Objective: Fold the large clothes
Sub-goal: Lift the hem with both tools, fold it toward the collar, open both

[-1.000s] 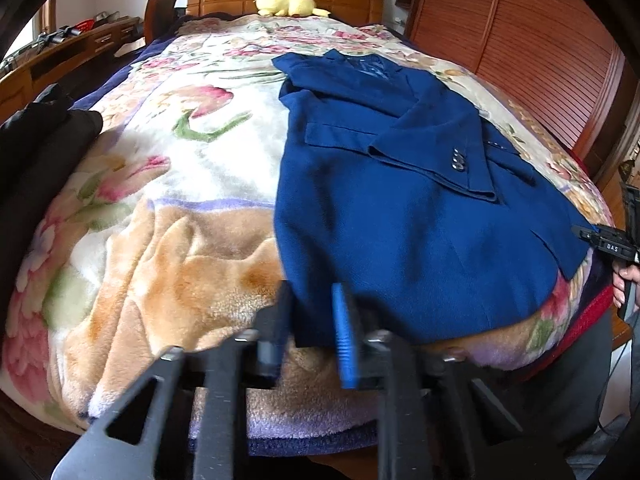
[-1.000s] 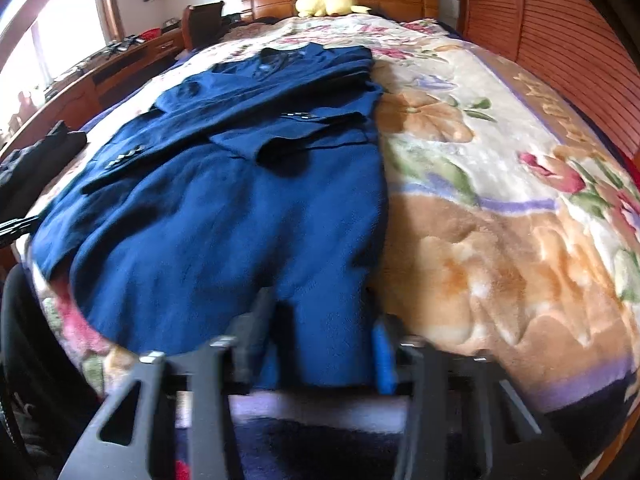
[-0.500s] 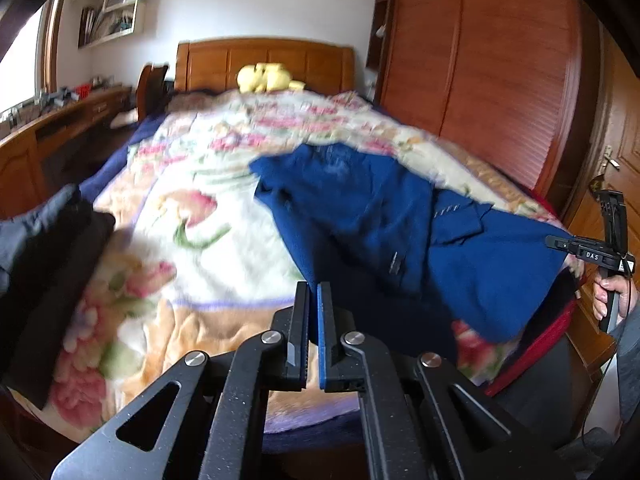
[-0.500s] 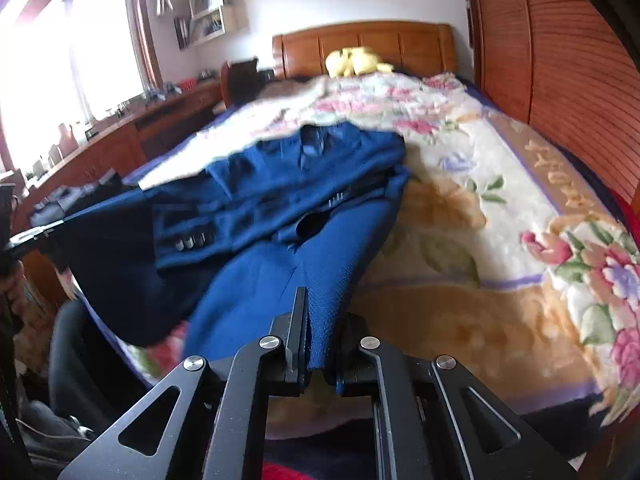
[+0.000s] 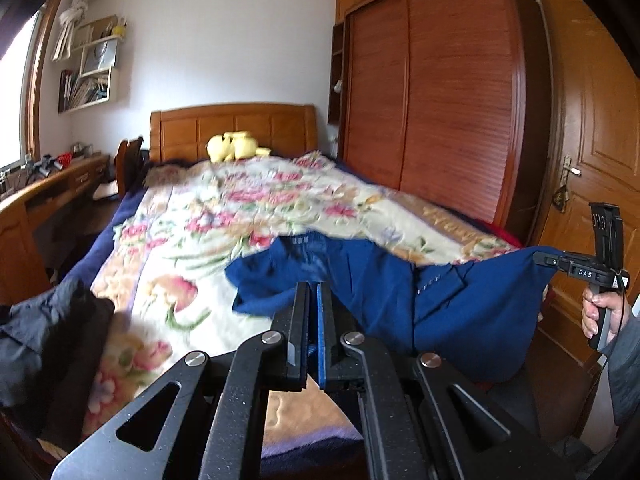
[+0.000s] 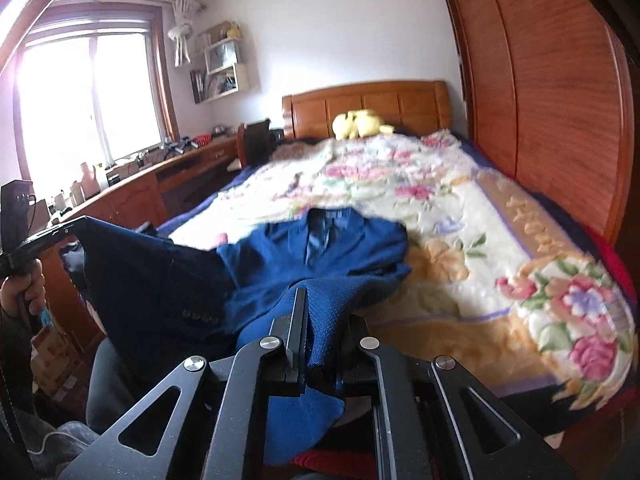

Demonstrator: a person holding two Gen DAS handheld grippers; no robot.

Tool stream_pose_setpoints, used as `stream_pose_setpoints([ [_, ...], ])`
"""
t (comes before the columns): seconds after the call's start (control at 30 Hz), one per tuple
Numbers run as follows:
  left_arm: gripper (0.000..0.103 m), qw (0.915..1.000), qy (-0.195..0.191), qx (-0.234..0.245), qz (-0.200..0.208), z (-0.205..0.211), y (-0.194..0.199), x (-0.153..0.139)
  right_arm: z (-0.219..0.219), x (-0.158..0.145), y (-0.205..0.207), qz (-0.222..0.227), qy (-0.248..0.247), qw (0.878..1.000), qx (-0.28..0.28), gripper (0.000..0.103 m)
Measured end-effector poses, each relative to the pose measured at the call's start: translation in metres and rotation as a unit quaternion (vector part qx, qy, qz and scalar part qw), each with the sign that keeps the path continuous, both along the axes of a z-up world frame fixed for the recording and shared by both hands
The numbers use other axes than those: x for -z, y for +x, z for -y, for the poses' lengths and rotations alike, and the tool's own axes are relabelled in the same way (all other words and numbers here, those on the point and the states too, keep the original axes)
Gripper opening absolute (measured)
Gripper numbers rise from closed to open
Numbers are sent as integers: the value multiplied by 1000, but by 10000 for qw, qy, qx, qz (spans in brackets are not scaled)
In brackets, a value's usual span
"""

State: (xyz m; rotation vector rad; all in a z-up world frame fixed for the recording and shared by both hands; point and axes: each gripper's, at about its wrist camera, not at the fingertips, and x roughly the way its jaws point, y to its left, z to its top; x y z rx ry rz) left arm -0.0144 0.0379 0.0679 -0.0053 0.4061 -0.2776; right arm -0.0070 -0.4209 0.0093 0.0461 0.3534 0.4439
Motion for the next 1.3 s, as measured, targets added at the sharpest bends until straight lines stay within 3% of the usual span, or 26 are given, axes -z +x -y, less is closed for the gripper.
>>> stream_pose_setpoints([
  [0.43, 3, 9976, -143, 35, 674, -10, -17, -55, 28, -49, -69, 879, 70, 9959, -210, 9],
  [0.57, 3, 9977, -139, -85, 657, -14, 1, -54, 38, -45, -60, 915, 31, 9958, -87, 9],
  [0.67, 3, 9988, -154, -178, 439, -19, 34, -38, 38, -32, -29, 751, -96, 9971, 52, 9],
  [0.83, 3, 9992, -171, -365, -38, -29, 106, 5, 37, 10, 59, 255, -234, 9992, 186, 9],
  [1.03, 3, 9978, 3, -608, -251, -35, 176, 32, 27, 45, 157, 46, -395, 9987, 316, 9],
  [1.3, 3, 9956, 123, -913, -177, -39, 255, 28, 6, 20, 263, 391, -486, 9958, 675, 9],
])
